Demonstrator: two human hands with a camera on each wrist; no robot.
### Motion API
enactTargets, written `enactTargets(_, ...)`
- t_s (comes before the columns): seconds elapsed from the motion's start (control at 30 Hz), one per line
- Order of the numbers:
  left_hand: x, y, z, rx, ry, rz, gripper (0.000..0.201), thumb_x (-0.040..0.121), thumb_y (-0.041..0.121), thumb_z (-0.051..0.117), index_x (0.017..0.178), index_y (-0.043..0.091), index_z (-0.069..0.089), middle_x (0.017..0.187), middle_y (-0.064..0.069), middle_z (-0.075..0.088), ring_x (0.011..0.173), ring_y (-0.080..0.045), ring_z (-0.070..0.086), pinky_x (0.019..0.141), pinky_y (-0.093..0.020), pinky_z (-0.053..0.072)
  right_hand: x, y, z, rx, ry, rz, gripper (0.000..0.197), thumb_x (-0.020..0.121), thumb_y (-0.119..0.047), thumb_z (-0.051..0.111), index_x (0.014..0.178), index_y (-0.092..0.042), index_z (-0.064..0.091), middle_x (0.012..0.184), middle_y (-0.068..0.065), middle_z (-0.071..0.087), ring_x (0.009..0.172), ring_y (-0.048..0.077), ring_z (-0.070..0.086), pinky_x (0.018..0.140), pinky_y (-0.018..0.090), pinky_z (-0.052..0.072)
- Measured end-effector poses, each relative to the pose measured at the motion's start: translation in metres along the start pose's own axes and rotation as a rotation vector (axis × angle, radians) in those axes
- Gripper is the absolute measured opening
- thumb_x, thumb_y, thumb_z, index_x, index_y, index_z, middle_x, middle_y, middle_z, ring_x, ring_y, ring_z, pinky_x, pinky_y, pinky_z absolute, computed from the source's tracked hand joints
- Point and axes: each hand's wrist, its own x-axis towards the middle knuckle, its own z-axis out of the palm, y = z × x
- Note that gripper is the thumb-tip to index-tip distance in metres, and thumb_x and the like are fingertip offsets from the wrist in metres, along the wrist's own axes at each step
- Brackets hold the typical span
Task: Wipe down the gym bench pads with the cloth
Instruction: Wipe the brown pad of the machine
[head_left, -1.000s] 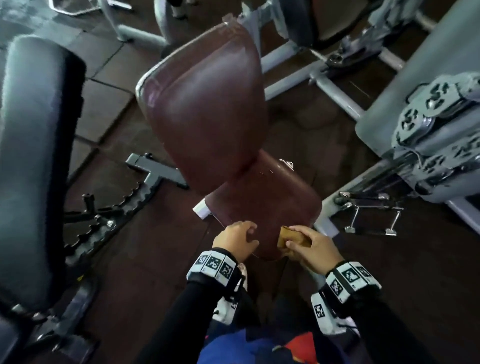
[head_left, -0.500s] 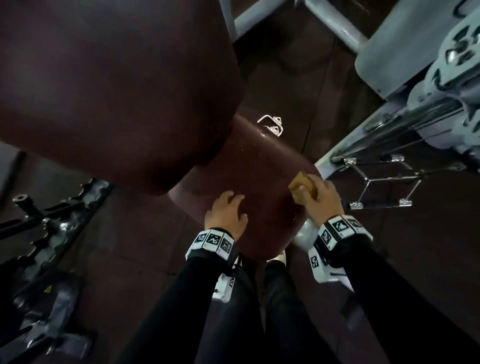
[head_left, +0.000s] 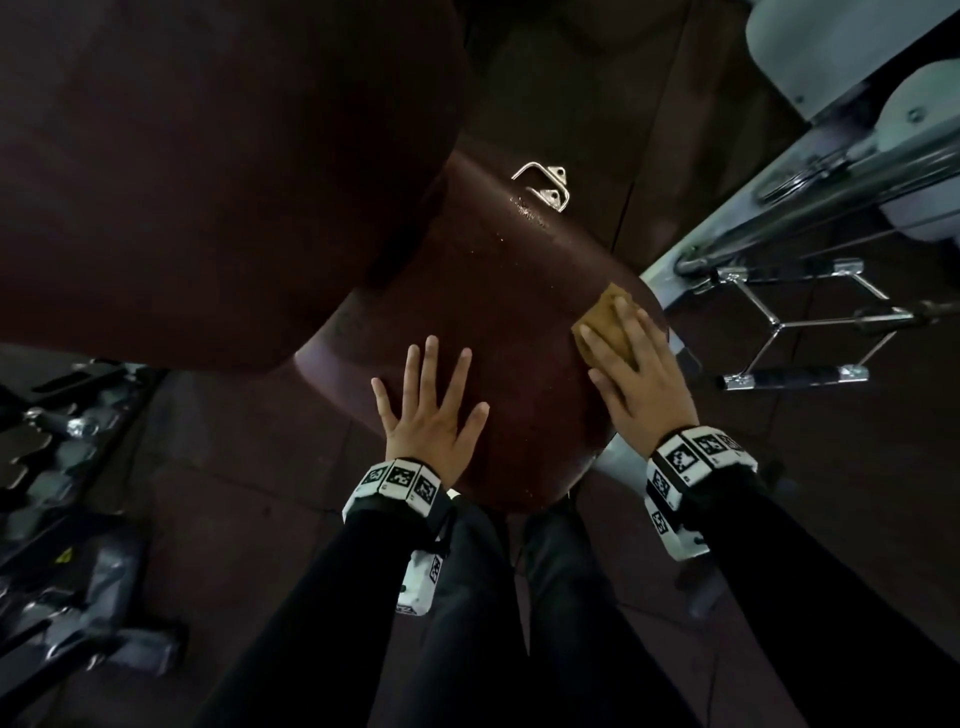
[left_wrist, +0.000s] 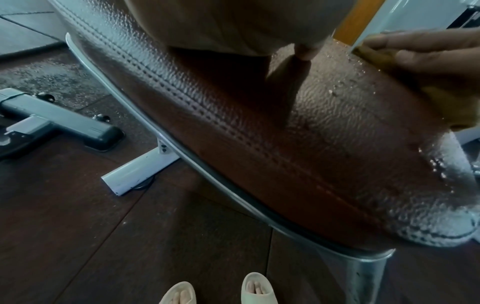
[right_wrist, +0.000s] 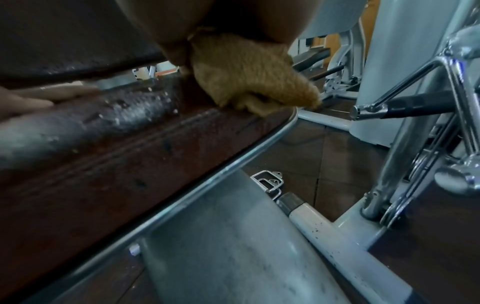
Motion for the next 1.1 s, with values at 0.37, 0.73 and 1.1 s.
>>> enactTargets(0.37, 0.003, -0.002, 0.001, -0.023, -0.017, 0.022, 0.063, 0.09, 0.065, 0.005, 0.132, 0.049, -0.038, 0.14, 0.013, -0.051, 0.13, -0.009, -0.046, 0.092, -0.042, -0.044, 0.048, 0.006, -0.011, -0.012, -0.028, 0.258, 0.056, 0.097, -0.032, 0.042, 0.148, -0.017, 0.024, 0.156, 0.003, 0.02, 0.145, 0.025, 0.007, 0.117, 0.05, 0.008)
enactTargets(0.73, 0.003, -0.003, 0.002, -0.024, -0.008, 0.02, 0.064, 0.09, 0.066, 0.008, 0.133, 0.051, -0.036, 0.141, 0.014, -0.049, 0.13, -0.007, -0.045, 0.091, -0.041, -0.045, 0.005, -0.052, 0.011, -0.136, -0.251, -0.033, 0.053, 0.098, -0.037, 0.026, 0.148, -0.029, 0.012, 0.157, -0.006, 0.01, 0.145, 0.019, 0.005, 0.116, 0.046, 0.006)
enactTargets(1.1, 0.005, -0.004, 0.005, -0.014, -0.022, 0.025, 0.063, 0.088, 0.068, 0.003, 0.135, 0.049, -0.035, 0.142, 0.011, -0.049, 0.13, -0.009, -0.045, 0.09, -0.042, -0.045, 0.053, 0.015, -0.012, -0.082, -0.148, 0.229, 0.052, 0.1, -0.032, 0.026, 0.15, -0.02, 0.016, 0.158, 0.003, 0.009, 0.145, 0.027, 0.006, 0.117, 0.044, 0.004)
